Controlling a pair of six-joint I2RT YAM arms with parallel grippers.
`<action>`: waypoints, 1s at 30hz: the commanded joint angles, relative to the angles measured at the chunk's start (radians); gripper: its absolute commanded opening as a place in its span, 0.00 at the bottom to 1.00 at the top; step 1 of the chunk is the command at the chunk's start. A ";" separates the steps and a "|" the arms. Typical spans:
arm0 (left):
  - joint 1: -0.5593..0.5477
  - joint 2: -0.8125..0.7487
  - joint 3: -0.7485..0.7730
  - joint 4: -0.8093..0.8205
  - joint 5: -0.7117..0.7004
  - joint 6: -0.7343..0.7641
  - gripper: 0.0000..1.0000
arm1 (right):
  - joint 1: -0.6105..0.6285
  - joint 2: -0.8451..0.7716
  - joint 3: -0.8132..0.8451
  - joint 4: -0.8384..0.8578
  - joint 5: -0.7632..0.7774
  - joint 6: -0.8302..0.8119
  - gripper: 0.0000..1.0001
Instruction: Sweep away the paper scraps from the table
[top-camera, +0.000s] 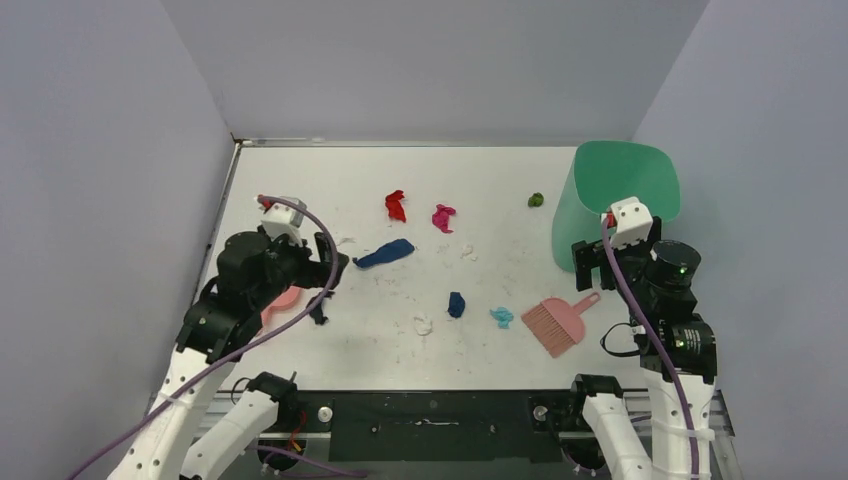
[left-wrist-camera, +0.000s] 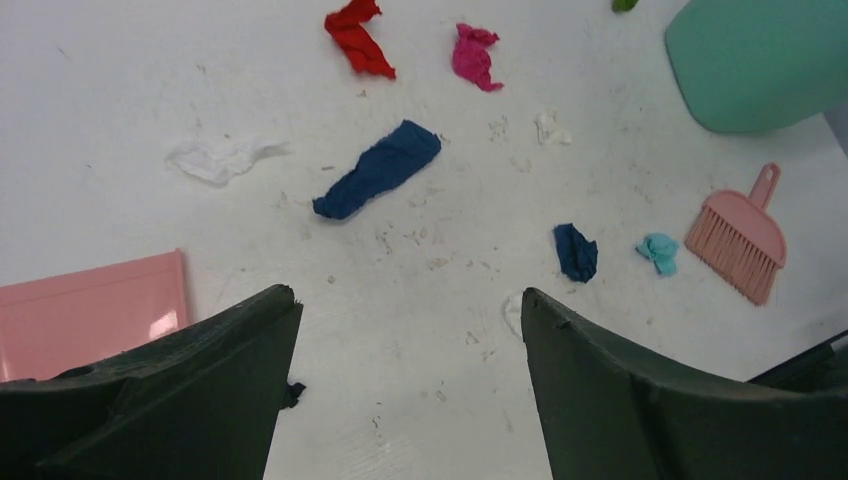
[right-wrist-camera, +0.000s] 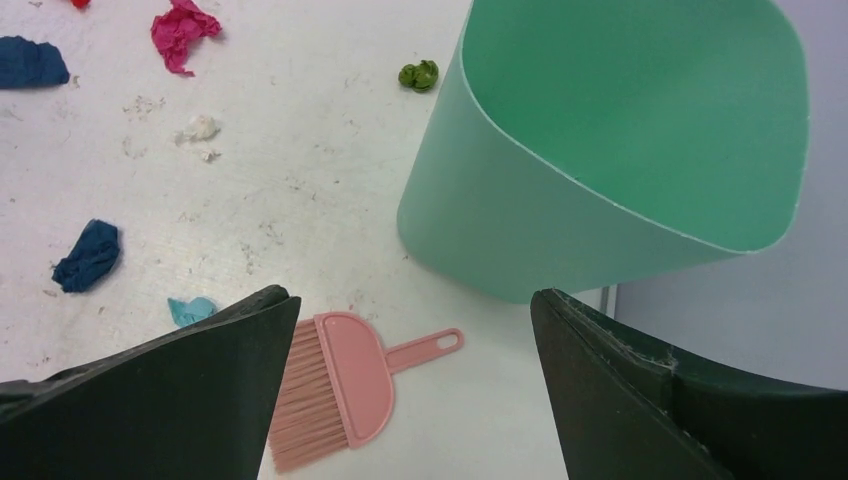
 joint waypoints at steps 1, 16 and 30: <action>-0.048 0.106 -0.031 0.078 0.089 -0.010 0.79 | -0.003 0.012 0.002 -0.011 -0.074 -0.055 0.90; -0.274 0.286 -0.158 0.233 -0.167 0.025 0.74 | 0.010 0.203 -0.056 -0.174 -0.354 -0.580 0.92; 0.068 0.488 0.012 0.055 -0.428 -0.104 0.76 | 0.159 0.271 -0.200 0.145 -0.316 -0.418 0.97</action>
